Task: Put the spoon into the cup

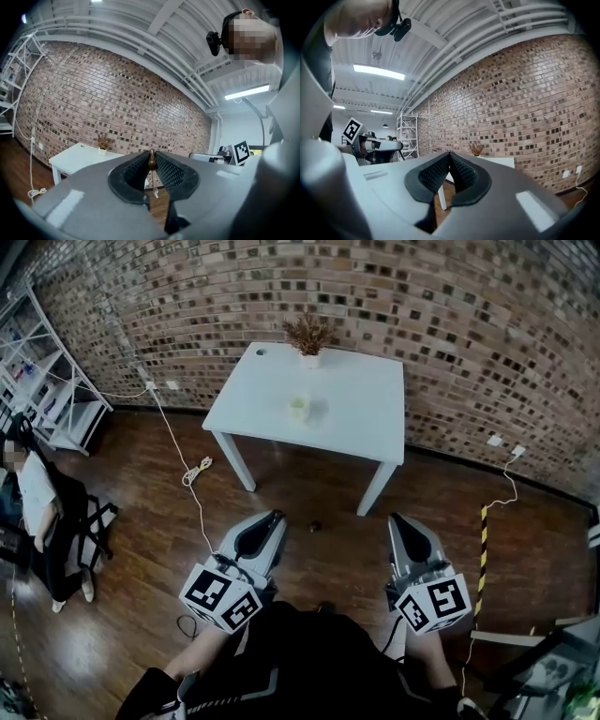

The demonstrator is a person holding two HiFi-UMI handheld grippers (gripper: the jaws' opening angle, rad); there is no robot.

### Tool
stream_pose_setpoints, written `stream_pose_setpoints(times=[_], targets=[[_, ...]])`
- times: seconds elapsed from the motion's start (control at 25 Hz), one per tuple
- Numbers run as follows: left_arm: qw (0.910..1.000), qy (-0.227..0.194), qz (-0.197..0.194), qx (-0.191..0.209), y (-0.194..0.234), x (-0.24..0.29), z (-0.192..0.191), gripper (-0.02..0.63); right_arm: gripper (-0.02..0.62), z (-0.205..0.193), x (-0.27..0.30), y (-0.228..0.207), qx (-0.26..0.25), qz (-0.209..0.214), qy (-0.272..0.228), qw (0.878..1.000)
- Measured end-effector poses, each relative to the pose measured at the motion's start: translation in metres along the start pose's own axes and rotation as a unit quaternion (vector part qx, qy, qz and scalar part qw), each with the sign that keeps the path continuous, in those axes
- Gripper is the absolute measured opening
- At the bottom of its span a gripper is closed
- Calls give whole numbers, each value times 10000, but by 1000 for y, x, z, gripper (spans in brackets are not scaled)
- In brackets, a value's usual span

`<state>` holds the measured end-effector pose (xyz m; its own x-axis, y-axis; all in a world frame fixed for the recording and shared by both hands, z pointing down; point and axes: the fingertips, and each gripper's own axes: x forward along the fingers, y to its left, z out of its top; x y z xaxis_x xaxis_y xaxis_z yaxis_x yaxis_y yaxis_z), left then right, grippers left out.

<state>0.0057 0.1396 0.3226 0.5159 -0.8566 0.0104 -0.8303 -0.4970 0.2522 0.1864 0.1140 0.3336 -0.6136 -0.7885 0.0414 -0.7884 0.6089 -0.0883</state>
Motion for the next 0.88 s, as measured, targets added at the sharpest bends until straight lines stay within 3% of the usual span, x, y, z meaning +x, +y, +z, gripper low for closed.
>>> stream_pose_setpoints(times=[0.28,0.88], targets=[[9998,50,214,10,44,32,7,35,6,-11,50,-12,55,229,164,9996],[9995,49,-248,-198,207,101,40,35,6,0,216,-16,48,-315,227,9992]])
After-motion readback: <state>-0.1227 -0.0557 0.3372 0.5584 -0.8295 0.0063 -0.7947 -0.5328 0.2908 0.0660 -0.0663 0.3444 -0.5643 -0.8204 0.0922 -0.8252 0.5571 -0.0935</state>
